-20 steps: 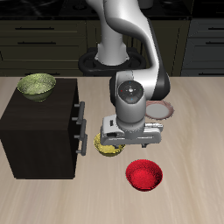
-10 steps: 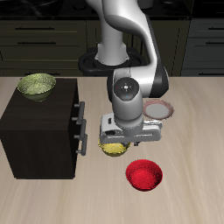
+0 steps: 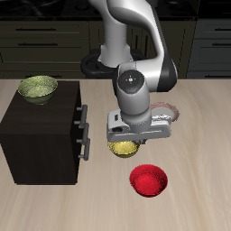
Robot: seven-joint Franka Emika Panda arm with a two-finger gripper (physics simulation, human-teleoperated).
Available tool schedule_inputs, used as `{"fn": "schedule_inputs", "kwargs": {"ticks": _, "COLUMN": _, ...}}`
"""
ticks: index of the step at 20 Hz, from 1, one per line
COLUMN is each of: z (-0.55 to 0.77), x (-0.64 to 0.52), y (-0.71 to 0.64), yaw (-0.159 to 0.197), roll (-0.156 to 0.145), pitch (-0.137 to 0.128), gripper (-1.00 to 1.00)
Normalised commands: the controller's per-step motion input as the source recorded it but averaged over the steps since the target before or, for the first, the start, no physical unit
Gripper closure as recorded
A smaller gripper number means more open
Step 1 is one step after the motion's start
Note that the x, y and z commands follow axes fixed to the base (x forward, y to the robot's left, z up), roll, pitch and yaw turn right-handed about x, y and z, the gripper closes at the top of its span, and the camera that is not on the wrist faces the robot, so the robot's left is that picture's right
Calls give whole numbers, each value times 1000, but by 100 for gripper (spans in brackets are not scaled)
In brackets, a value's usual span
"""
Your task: Place the yellow bowl on the plate
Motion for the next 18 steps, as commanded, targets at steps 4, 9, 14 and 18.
{"fn": "schedule_inputs", "kwargs": {"ticks": 4, "z": 248, "x": -184, "y": 210, "yaw": 0, "roll": 49, "pitch": -44, "gripper": 100}}
{"fn": "schedule_inputs", "kwargs": {"ticks": 9, "z": 355, "x": -215, "y": 78, "yaw": 10, "roll": 28, "pitch": -52, "gripper": 100}}
{"fn": "schedule_inputs", "kwargs": {"ticks": 14, "z": 502, "x": -227, "y": -15, "yaw": 13, "roll": -2, "pitch": -71, "gripper": 100}}
{"fn": "schedule_inputs", "kwargs": {"ticks": 18, "z": 375, "x": -174, "y": -92, "yaw": 11, "roll": -18, "pitch": -53, "gripper": 100}}
